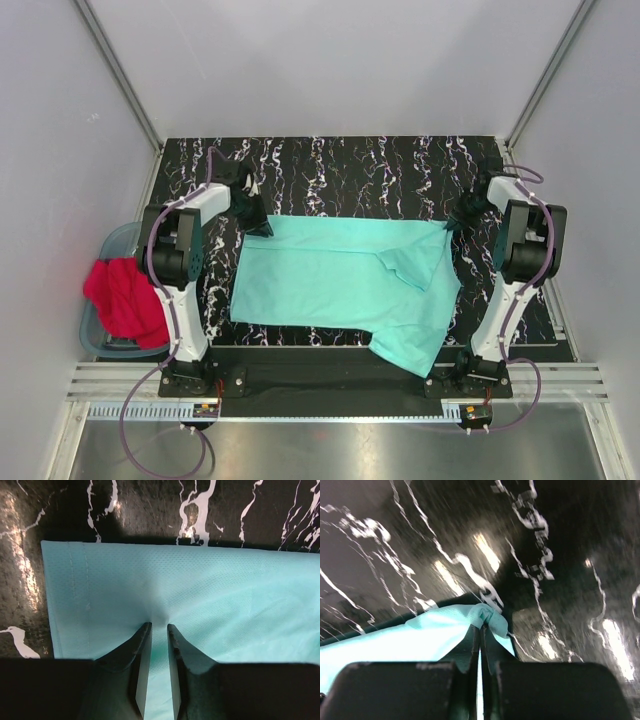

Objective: Fold and stack the t-shirts
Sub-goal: Fold the tshirt

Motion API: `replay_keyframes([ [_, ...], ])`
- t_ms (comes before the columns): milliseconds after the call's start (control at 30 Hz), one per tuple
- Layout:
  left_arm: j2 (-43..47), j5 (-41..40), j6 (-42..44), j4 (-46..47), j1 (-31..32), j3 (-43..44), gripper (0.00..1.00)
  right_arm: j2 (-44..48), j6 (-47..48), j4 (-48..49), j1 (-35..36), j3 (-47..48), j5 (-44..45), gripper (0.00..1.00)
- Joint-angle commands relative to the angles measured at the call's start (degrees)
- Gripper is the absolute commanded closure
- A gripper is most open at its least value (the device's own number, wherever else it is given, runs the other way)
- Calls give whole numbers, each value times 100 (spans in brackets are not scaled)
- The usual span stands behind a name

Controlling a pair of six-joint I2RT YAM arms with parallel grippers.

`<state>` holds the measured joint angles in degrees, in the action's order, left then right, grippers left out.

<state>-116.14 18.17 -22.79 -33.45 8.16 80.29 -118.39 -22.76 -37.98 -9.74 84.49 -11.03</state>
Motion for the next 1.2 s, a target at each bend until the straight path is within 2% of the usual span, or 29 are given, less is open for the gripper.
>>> replay_keyframes([
  [0,-259,-174,3,-38,-104,285,75,-246,-35,194,25,454,-31,100],
  [167,-488,-33,-191,5,-333,531,72,-842,-176,273,51,1042,-408,100],
  [333,-998,-51,-191,-381,-394,1664,69,-1519,-106,-437,147,2693,-497,100],
  [433,-955,-86,-156,-574,-403,2077,52,-1775,8,-1123,174,3678,-296,79],
  [467,-868,-103,-147,-636,-395,2113,49,-1775,35,-1281,174,3854,-216,73],
  [500,-614,-130,-156,-636,-386,2105,46,-1749,96,-1604,174,4152,-120,60],
  [600,142,-323,-130,-636,-333,1798,40,-1381,114,-2178,174,4287,416,39],
  [633,353,-384,-112,-628,-307,1675,39,-1206,114,-2222,174,4156,582,35],
  [767,1643,-473,-95,-584,-53,692,38,355,26,-1829,209,2576,550,31],
  [800,1847,-490,-94,-566,0,211,38,639,35,-1575,218,1859,488,31],
  [867,2356,-429,-164,-540,176,-266,41,1358,44,-1275,323,900,93,31],
  [933,2691,-350,-366,-426,317,-1013,45,1773,114,-1143,481,326,-83,31],
  [1033,3219,-253,-569,-136,694,-1831,49,2538,53,-686,902,-799,-407,37],
  [1067,3394,-227,-604,-74,843,-1972,52,2827,-52,-563,938,-1316,-540,44],
  [1100,3483,-253,-709,-56,906,-2121,53,2943,-270,-344,1200,-1547,-654,47],
  [1167,3781,-297,-850,-4,950,-2622,55,3276,-482,-167,1412,-2161,-892,50],
])
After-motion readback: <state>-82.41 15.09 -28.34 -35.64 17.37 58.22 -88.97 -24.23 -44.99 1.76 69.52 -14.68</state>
